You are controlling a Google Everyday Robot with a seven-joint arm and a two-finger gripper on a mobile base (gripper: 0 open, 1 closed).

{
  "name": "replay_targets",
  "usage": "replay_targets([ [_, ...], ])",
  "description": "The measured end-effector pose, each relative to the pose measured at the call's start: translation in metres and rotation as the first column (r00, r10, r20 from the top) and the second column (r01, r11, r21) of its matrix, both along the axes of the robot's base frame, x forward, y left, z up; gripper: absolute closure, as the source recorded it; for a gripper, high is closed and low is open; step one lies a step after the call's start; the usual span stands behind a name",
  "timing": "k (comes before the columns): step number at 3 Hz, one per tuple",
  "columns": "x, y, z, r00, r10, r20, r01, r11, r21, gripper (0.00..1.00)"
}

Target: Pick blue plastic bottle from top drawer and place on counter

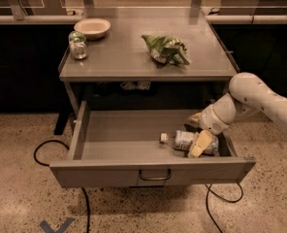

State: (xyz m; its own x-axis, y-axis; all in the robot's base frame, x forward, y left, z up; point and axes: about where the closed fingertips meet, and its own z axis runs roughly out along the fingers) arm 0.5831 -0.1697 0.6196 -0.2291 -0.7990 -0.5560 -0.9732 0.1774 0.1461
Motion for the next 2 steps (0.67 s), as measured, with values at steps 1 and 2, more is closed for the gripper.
replay_targets([
  [1, 0.0, 0.0, 0.0, 1.0, 0.0, 0.0, 0.0, 1.0, 0.0, 0.18],
  [2, 0.0, 0.0, -0.0001, 1.0, 0.0, 0.0, 0.0, 1.0, 0.0, 0.42],
])
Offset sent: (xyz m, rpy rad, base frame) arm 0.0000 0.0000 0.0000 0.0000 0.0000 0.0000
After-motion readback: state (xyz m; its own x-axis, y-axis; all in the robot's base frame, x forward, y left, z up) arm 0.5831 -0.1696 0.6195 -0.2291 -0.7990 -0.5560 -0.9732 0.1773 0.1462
